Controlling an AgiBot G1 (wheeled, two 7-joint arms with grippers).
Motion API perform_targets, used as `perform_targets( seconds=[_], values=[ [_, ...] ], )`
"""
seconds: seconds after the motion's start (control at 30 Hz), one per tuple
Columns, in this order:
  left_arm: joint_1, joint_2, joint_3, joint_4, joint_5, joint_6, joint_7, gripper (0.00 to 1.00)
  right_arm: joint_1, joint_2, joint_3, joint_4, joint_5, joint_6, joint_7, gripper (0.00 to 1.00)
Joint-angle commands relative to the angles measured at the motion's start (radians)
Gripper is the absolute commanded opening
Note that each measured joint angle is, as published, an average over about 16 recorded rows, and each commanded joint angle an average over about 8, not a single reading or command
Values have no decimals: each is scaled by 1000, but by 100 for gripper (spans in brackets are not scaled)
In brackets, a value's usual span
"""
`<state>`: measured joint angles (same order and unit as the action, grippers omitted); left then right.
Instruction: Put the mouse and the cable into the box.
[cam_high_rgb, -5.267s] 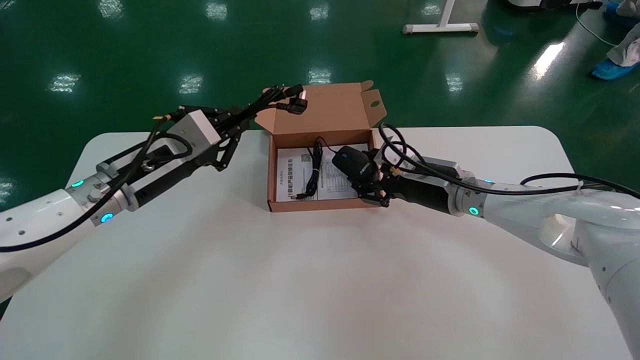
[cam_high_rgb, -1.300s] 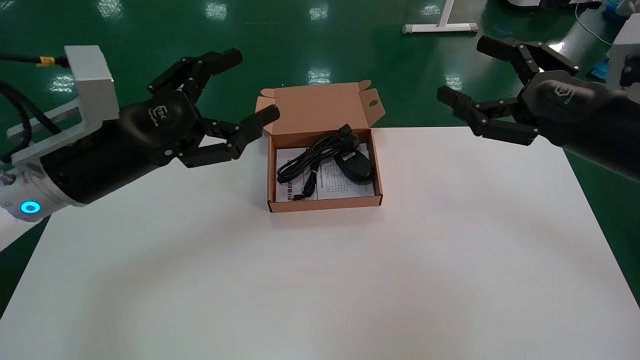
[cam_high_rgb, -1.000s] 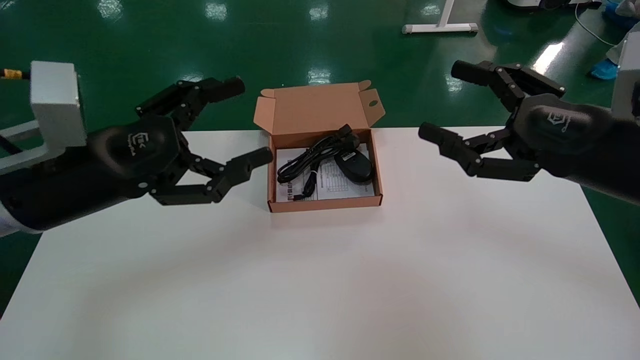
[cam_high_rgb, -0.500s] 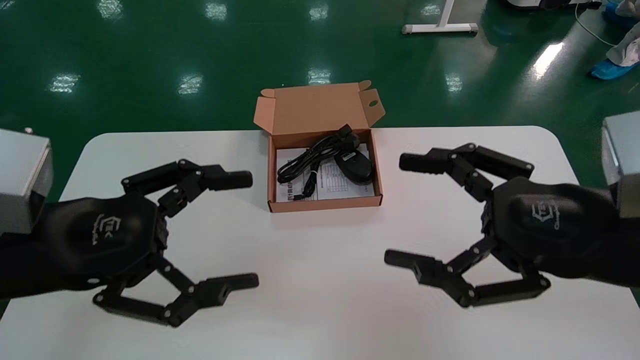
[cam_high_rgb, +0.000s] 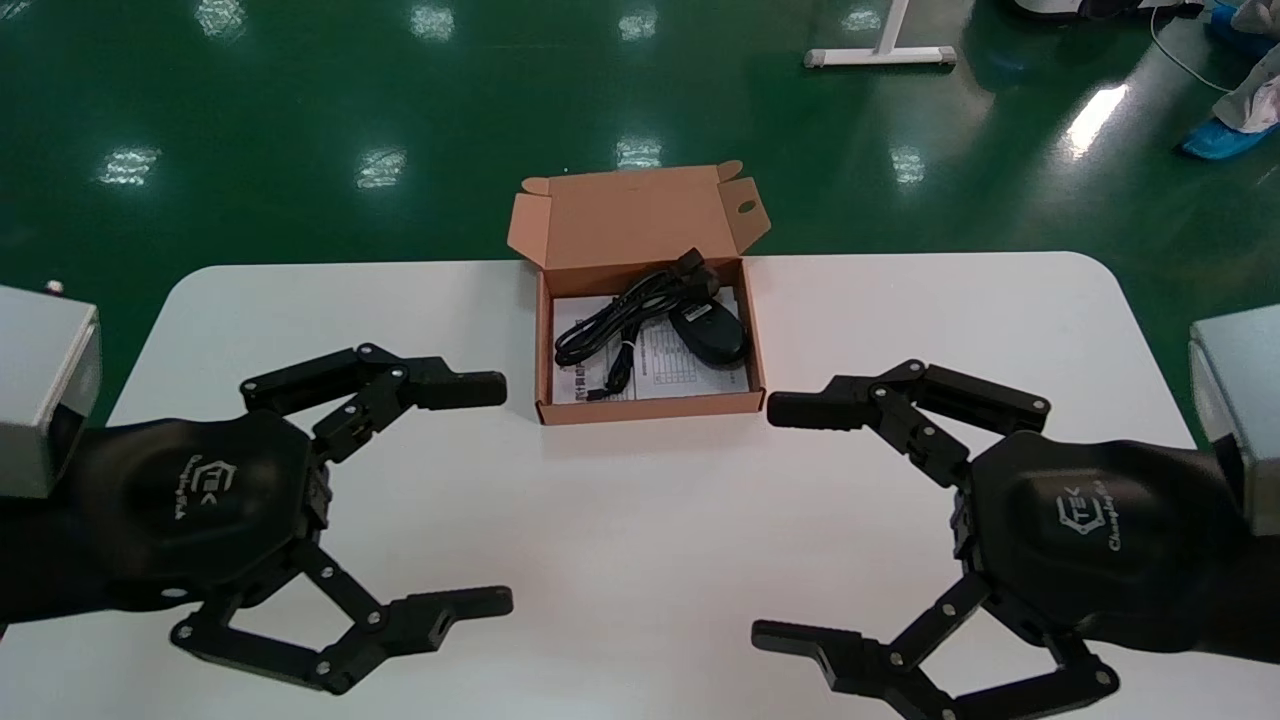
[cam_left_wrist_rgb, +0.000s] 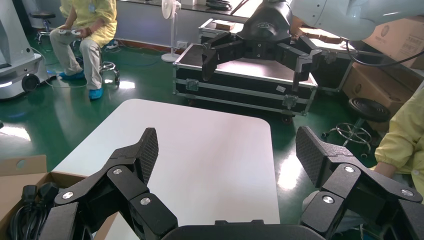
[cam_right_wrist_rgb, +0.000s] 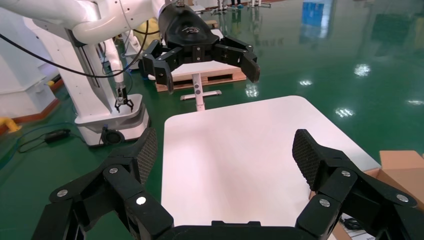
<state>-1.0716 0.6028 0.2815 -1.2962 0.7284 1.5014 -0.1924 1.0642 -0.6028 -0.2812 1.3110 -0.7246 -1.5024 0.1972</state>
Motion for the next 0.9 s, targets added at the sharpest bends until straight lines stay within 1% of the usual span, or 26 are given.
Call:
perform_targets(
  seconds=[0.03, 0.9],
  values=[
    [0, 2, 0, 2, 0, -1, 1, 100, 2, -2, 0, -6, 0, 1, -2, 100],
    [-2, 7, -2, 11, 1, -5, 4, 100, 11, -9, 2, -29, -6, 7, -12, 100]
  ],
)
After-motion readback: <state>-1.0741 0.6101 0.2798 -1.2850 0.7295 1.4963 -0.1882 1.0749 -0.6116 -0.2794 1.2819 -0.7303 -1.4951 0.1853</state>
